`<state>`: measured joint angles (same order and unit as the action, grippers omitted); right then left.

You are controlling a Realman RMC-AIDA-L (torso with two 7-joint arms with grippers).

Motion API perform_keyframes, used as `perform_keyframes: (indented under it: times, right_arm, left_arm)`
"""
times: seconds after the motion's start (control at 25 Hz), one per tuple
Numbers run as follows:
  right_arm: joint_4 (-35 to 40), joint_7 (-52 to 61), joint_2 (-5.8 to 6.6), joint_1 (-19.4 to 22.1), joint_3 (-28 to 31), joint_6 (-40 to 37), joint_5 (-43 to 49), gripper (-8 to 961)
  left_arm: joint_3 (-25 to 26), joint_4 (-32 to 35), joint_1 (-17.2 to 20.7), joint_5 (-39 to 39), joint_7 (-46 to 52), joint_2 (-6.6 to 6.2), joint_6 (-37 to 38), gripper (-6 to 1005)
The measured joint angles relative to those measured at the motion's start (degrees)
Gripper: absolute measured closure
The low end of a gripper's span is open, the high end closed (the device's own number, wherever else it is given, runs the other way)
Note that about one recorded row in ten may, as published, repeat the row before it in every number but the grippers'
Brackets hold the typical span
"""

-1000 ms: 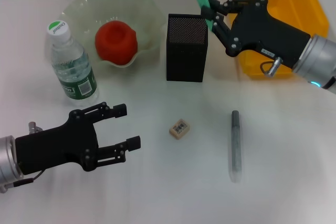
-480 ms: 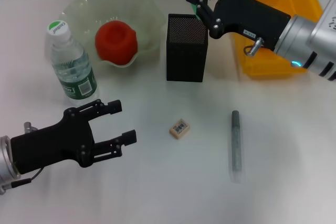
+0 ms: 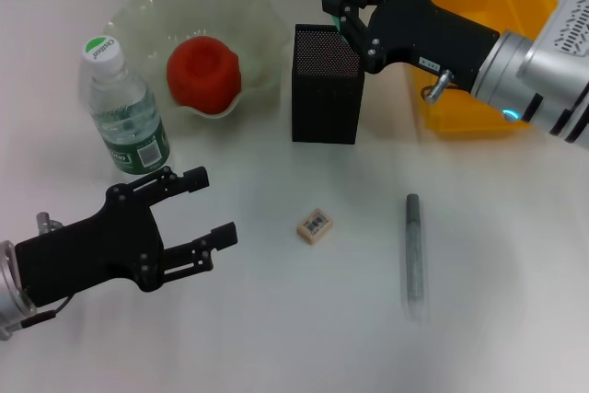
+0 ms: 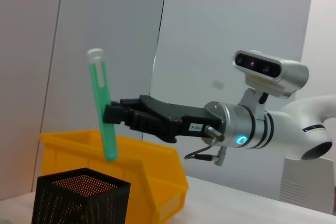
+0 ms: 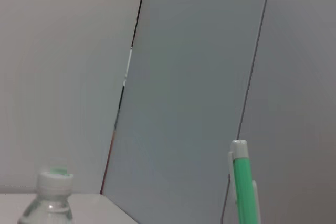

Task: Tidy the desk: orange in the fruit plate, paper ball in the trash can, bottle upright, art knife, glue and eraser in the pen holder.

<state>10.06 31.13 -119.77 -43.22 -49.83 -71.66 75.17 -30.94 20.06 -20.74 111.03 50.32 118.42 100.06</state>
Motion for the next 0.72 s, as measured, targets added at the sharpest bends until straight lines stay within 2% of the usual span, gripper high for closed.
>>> perform_keyframes:
  times: [0.72]
  right_arm:
    - [0.3, -0.2, -0.03, -3.3, -1.4, 9.6, 0.5, 873]
  left_arm:
    - [-0.5, -1.4, -0.2, 0.0, -3.6, 0.07, -0.3, 206]
